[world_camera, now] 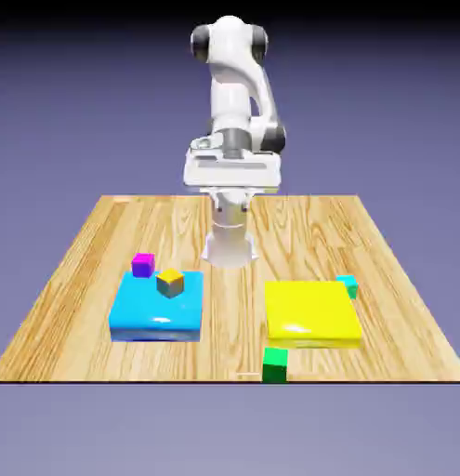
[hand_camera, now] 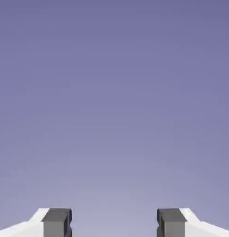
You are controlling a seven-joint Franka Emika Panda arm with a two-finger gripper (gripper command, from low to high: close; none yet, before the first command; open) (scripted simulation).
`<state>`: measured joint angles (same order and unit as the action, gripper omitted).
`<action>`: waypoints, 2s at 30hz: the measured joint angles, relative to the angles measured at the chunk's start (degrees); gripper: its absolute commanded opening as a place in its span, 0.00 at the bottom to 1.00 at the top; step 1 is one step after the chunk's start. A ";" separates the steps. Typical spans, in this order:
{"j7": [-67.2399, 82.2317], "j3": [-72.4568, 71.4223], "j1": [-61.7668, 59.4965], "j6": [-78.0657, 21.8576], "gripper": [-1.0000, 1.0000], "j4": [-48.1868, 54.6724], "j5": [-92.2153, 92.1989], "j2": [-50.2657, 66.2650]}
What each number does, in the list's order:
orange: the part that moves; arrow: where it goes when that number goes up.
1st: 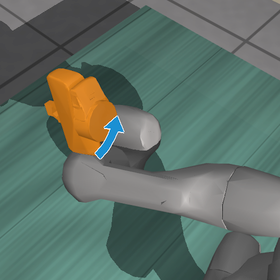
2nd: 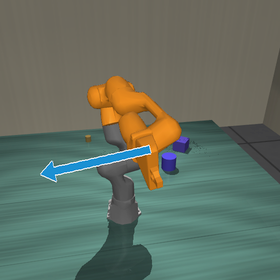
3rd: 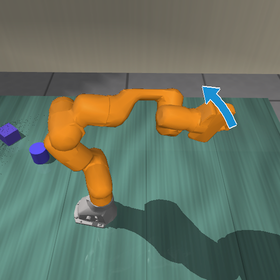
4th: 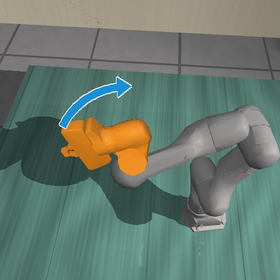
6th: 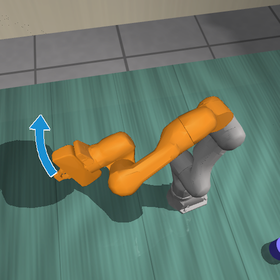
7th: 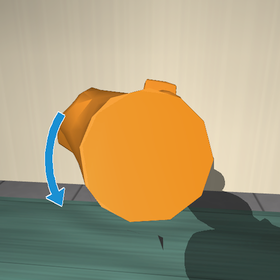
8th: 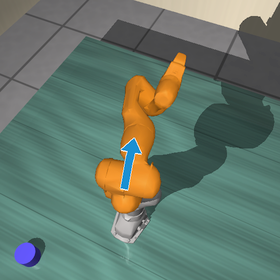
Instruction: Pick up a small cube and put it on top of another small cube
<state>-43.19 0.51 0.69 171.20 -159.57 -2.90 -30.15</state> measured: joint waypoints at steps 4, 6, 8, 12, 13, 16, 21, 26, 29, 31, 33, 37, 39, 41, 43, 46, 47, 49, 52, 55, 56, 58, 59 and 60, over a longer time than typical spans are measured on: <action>-2.53 1.63 0.14 -9.42 0.50 4.87 -9.72 8.31; -3.80 2.45 0.22 -14.13 0.50 7.31 -14.58 12.46; -5.07 3.26 0.29 -18.84 0.50 9.74 -19.44 16.61; -7.60 4.90 0.39 -28.26 0.50 14.61 -29.16 24.92; -8.24 5.30 0.33 -30.61 0.50 15.83 -31.59 26.99; -10.14 6.53 0.52 -37.68 0.50 19.48 -38.88 33.22; -13.31 8.57 0.76 -49.45 0.50 25.57 -51.03 43.61; -16.48 10.61 0.94 -61.23 0.50 31.66 -63.18 53.99; -18.38 11.83 1.05 -68.29 0.50 35.31 -70.47 60.22; -19.64 12.65 1.12 -73.00 0.50 37.74 -75.33 64.37; -20.91 13.46 1.19 -77.71 0.50 40.18 -80.19 68.52; -20.90 15.15 -0.76 -81.58 0.50 41.26 -84.63 73.37; -20.54 16.99 3.39 -82.30 0.50 42.02 -88.21 75.54; -20.19 18.84 7.54 -83.02 0.50 42.78 -91.80 77.72; -19.99 19.83 9.77 -83.40 0.00 43.19 -93.73 78.89; -20.17 18.91 7.70 -83.03 0.00 42.81 -92.04 77.81; -20.35 17.99 5.62 -82.66 0.00 42.43 -90.27 76.72; -20.71 16.14 1.47 -81.94 0.00 41.67 -86.68 74.54; -20.90 15.15 -0.76 -81.56 0.00 41.26 -84.75 73.37; -22.71 10.38 -5.95 -84.83 0.00 43.89 -80.80 74.15; -22.21 10.72 -7.56 -85.88 0.00 45.04 -78.47 73.51; -20.47 12.76 -10.41 -87.76 0.00 47.33 -73.49 71.69; -19.60 13.78 -11.84 -88.69 0.00 48.48 -70.99 70.77; -18.73 14.80 -13.26 -89.63 0.00 49.62 -68.50 69.86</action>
<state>-61.92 15.31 -12.57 81.57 -109.94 -71.41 39.70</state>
